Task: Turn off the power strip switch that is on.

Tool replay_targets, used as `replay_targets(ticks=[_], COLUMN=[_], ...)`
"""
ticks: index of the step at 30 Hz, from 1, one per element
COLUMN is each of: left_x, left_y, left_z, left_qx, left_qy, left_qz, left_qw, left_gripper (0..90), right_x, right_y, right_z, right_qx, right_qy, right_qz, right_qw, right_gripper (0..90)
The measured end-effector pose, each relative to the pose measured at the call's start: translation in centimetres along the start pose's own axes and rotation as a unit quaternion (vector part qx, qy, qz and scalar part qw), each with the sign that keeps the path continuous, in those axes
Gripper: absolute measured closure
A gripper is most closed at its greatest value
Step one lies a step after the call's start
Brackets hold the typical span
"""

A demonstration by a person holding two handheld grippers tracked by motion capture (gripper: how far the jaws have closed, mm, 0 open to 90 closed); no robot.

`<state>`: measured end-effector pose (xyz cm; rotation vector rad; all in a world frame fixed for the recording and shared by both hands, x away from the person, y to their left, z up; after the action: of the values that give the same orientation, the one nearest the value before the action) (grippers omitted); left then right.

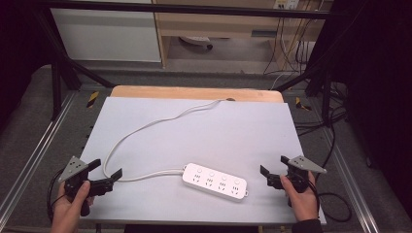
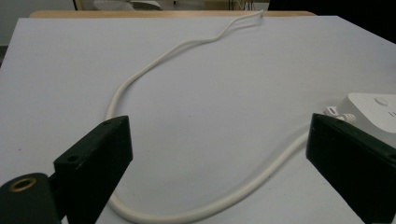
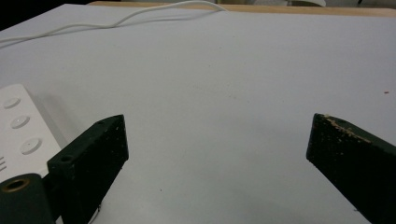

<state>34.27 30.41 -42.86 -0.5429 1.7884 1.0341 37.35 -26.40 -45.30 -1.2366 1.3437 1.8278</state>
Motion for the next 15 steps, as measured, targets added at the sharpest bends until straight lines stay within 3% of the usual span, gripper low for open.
replay_targets(ticks=[7, 15], left_x=[0.0, 0.0], left_y=[0.0, -0.3], left_z=[-0.1, -0.2], left_qx=[0.0, -0.005], left_qy=[0.002, 0.011], left_qz=[0.0, 0.008], left_qw=[1.0, 0.9999], left_gripper=[7.2, 6.0], right_x=[-0.4, -1.1], right_y=[0.2, 0.4], right_z=[0.2, 1.0], right_qx=[0.011, 0.009], right_qy=[0.005, 0.004], right_qz=[-0.011, 0.007], right_qw=[0.9999, 0.9999], right_gripper=[5.4, 2.5])
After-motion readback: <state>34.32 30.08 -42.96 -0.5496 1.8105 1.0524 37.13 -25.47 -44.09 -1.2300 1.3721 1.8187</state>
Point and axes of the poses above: each handheld gripper's, and its own axes: y roughly backward along the jaws, x roughly out of its underside, z roughly to its left, the point moved 4 cm from there along -y, roughly forward along the jaws, and after that the axes turned 6 degrees about x, right-handed, at the moved point
